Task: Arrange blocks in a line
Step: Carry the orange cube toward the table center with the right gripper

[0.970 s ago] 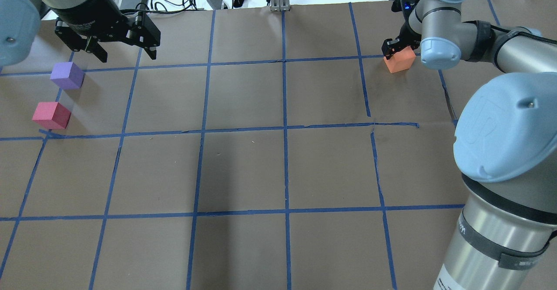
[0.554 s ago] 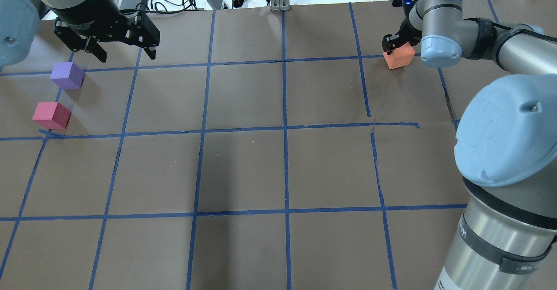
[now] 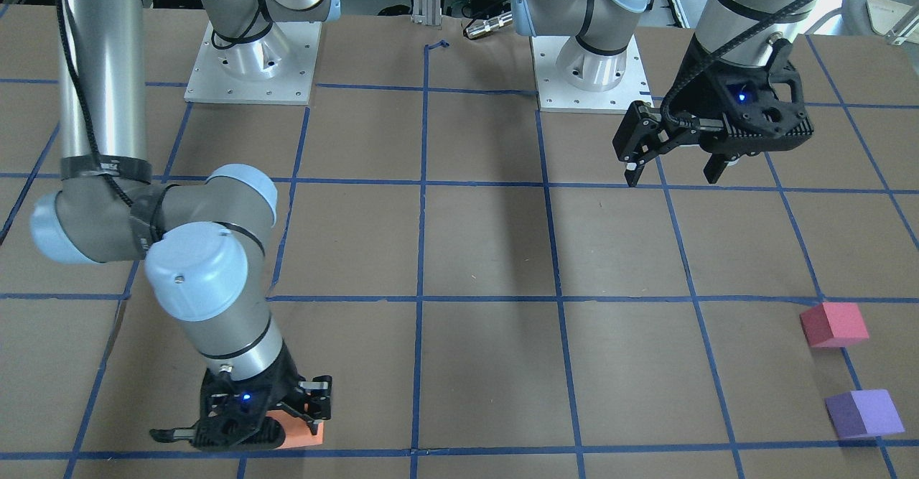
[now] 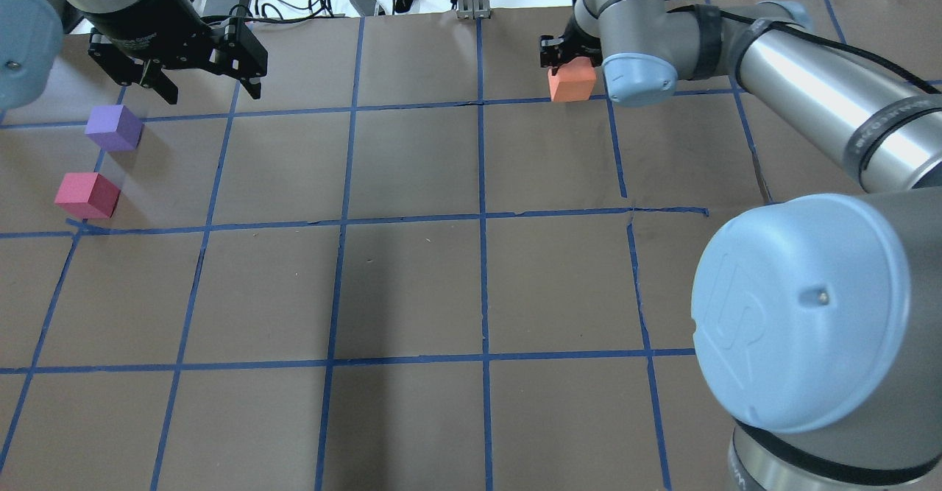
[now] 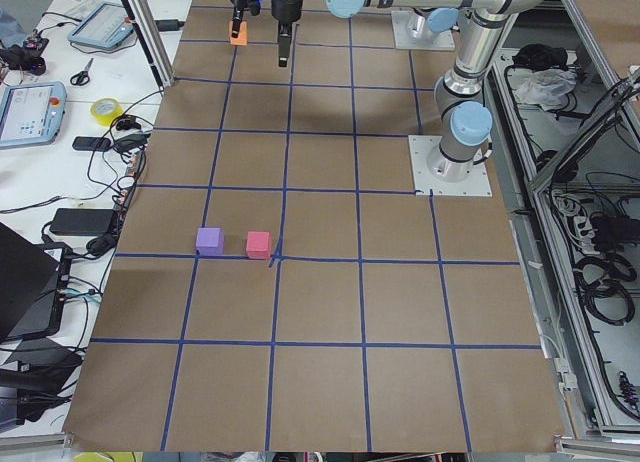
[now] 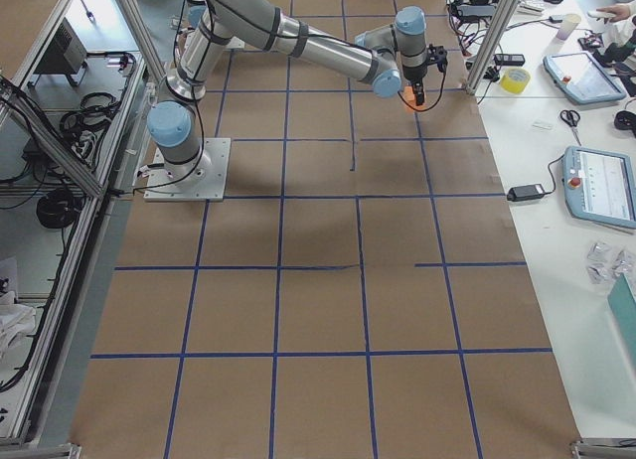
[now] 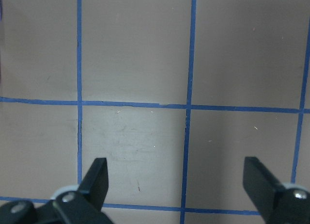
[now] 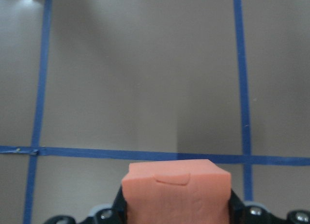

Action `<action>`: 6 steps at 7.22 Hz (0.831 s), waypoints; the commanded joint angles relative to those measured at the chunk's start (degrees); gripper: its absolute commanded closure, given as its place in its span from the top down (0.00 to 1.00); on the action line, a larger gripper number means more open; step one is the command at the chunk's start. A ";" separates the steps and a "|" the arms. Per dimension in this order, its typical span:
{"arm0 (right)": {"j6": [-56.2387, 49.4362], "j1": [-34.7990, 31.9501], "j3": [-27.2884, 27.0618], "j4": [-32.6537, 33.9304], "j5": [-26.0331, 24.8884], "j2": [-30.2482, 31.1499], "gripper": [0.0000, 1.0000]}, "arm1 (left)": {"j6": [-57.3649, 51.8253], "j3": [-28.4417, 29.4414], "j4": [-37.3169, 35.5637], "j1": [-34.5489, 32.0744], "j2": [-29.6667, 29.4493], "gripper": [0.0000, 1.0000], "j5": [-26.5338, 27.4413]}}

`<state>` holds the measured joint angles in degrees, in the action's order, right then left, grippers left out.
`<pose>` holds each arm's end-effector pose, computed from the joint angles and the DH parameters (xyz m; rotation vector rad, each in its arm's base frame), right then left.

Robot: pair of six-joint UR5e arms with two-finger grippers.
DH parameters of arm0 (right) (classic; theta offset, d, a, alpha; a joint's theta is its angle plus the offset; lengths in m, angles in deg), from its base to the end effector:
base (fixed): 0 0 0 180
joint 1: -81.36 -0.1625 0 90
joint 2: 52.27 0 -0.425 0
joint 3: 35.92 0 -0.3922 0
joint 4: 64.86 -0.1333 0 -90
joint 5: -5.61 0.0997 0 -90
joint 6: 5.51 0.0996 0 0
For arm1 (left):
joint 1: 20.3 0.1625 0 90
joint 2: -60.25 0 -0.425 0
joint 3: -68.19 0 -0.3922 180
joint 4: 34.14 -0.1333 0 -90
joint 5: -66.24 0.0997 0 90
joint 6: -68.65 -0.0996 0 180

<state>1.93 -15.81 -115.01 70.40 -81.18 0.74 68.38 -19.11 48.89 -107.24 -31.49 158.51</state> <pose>0.2295 -0.7117 0.2684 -0.0071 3.0043 -0.4928 -0.1015 -0.5237 0.5091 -0.0795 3.0898 -0.2124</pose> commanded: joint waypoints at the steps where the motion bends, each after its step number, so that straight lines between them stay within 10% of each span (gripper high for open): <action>1: 10.10 -7.04 2.70 -0.09 -0.04 -2.38 0.00 | -0.09 -0.06 -0.06 0.02 -0.02 1.00 -0.07; 5: 17.17 -13.05 3.77 0.44 -0.74 -6.70 0.08 | -2.02 -0.06 -0.15 -0.07 -0.28 1.00 0.11; 6: 16.99 -13.05 3.68 0.44 -0.75 -7.05 0.32 | -2.02 -0.06 -0.07 0.02 -0.28 1.00 0.02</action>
<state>18.89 -28.61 -111.24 70.79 -81.73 -5.79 66.40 -19.17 48.80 -107.29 -31.72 158.57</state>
